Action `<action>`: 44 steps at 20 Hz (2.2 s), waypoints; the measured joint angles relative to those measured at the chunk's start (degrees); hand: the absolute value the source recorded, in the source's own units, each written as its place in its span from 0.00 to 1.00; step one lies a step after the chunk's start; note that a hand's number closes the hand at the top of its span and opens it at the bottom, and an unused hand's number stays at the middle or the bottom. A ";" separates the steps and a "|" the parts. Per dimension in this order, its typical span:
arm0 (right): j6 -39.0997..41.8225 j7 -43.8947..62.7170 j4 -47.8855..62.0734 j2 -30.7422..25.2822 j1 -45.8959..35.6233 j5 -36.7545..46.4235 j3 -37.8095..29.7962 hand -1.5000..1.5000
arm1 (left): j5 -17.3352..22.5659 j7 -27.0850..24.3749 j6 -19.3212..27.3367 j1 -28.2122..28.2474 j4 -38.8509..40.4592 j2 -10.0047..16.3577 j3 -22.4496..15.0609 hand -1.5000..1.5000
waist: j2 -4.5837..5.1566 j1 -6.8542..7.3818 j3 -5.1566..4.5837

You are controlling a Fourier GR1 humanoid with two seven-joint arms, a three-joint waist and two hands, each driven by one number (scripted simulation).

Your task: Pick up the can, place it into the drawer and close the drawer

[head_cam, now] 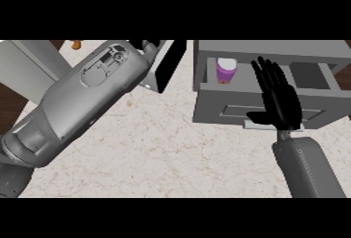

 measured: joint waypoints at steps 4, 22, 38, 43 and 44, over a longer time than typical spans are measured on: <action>-4.44 -0.76 7.08 -0.09 -4.37 1.89 -1.70 0.00 | -0.37 1.57 -0.73 2.40 -3.61 2.69 0.16 0.00 | 0.07 0.32 -0.13; -20.15 -0.60 40.37 -0.59 -27.24 4.18 -11.04 0.00 | -2.60 5.16 -2.06 14.81 -19.21 11.06 0.90 0.00 | 1.84 1.56 1.08; -20.43 -2.16 54.95 -3.28 -38.79 4.13 -14.41 0.00 | -4.82 3.74 -3.38 24.49 -28.19 14.42 1.85 0.00 | 2.69 1.93 1.26; -19.99 -8.19 55.26 -2.95 -39.40 0.57 -17.48 0.00 | -5.28 3.71 -3.32 25.89 -29.80 14.69 2.20 0.00 | 2.87 1.44 1.36; -19.31 -9.30 55.23 -2.81 -39.68 -0.57 -18.43 0.00 | -5.37 3.56 -3.27 26.23 -30.05 14.70 2.28 0.00 | 2.89 1.28 1.43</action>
